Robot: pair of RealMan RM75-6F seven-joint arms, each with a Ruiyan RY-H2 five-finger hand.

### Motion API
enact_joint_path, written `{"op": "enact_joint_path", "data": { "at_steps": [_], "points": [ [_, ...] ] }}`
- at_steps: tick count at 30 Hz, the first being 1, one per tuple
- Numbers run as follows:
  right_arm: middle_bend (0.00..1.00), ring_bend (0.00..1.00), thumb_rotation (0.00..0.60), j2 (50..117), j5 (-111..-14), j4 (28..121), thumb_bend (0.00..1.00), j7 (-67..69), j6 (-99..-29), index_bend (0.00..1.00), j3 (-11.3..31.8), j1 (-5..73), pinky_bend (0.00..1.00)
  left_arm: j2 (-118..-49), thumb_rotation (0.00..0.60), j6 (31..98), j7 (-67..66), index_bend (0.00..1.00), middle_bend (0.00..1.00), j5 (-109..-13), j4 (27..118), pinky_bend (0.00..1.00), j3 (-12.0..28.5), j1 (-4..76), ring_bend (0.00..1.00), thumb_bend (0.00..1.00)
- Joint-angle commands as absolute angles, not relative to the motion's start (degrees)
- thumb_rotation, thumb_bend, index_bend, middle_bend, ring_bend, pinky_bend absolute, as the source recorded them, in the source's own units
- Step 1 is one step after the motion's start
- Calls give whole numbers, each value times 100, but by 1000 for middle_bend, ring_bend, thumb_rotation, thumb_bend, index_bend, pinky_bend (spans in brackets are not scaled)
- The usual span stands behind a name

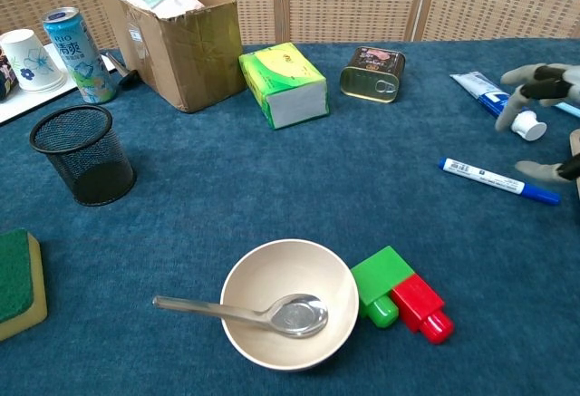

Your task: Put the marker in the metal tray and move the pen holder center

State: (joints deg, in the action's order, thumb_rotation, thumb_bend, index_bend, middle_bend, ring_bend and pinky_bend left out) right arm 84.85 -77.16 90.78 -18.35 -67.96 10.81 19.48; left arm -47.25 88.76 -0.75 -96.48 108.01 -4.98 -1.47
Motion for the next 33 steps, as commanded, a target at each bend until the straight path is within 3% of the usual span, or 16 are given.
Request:
{"op": "enact_joint_path", "data": {
  "at_steps": [1, 33],
  "points": [
    [0, 0, 600, 8687, -7559, 8881, 346, -1991, -6689, 374, 1165, 2101, 201, -4726, 600, 8856, -73, 0, 0, -9628, 10802, 32, -492, -136, 0, 104],
    [0, 0, 600, 9997, -7277, 6956, 371, -1652, -6801, 408, 1074, 2421, 204, -4731, 600, 8736, -101, 0, 0, -9581, 10814, 32, -515, -101, 0, 104]
  ]
}}
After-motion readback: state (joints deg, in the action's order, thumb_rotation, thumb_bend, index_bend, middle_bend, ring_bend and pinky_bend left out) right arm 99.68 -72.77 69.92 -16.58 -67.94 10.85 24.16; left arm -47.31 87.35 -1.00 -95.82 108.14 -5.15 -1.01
